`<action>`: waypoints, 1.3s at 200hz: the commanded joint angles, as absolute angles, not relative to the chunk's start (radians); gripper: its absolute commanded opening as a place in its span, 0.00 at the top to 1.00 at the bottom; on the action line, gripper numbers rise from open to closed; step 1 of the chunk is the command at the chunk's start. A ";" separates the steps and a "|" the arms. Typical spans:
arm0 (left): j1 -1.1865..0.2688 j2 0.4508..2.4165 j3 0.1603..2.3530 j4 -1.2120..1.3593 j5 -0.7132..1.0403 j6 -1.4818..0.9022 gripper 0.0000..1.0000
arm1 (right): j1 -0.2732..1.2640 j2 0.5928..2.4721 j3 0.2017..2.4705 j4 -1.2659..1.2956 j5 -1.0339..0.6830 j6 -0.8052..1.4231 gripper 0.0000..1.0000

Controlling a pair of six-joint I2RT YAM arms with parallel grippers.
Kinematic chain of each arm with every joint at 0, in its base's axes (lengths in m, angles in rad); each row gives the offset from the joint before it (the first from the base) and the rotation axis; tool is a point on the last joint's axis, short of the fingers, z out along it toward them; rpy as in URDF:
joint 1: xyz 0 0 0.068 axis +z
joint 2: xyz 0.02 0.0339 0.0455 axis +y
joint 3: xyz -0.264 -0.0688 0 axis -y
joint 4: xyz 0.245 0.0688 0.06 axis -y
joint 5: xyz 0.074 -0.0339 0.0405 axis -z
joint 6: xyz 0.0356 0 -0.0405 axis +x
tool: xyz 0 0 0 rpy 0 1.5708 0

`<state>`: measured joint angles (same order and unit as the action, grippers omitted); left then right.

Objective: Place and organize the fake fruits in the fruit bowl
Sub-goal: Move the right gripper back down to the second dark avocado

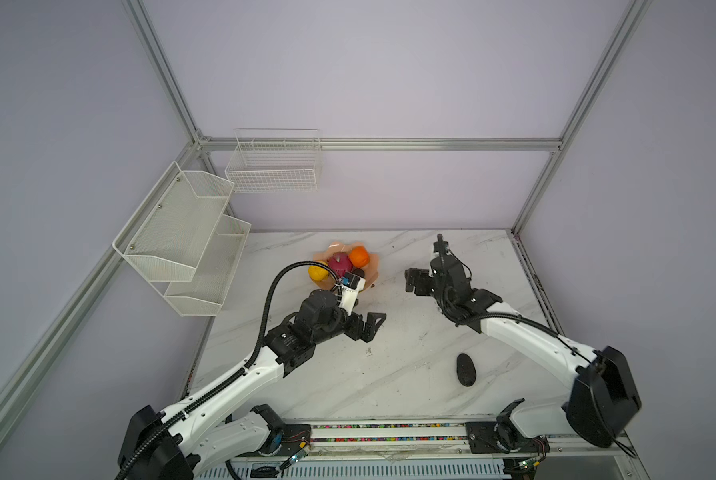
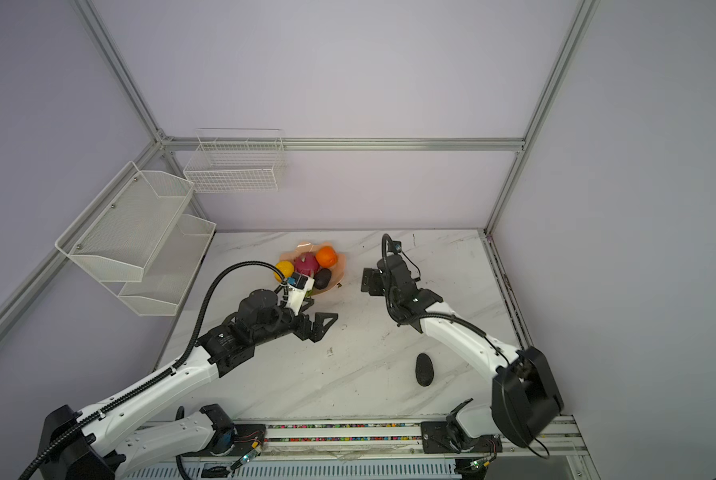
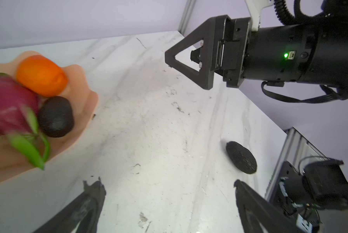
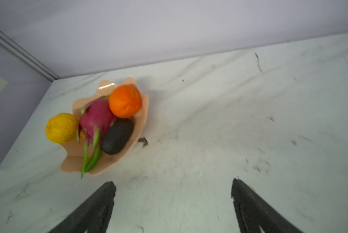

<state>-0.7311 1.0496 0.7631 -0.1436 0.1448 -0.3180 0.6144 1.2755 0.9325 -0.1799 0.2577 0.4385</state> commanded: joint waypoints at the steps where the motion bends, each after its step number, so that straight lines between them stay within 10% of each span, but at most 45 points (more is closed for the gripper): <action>1: -0.793 1.040 0.673 0.030 0.143 -0.328 0.00 | 0.633 1.113 0.819 -0.455 0.388 0.621 0.08; 105: -0.913 0.918 0.501 0.086 0.104 -0.379 0.00 | 0.924 0.991 0.689 -0.810 0.517 1.152 0.07; 260: -0.914 0.746 0.516 -0.095 0.123 -0.328 0.00 | 1.138 1.429 0.874 -1.202 0.609 1.858 0.03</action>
<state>-0.9112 0.7872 0.4770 -0.0654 0.1600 -0.3439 1.1191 1.3838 0.8299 -1.0080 0.5888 1.5986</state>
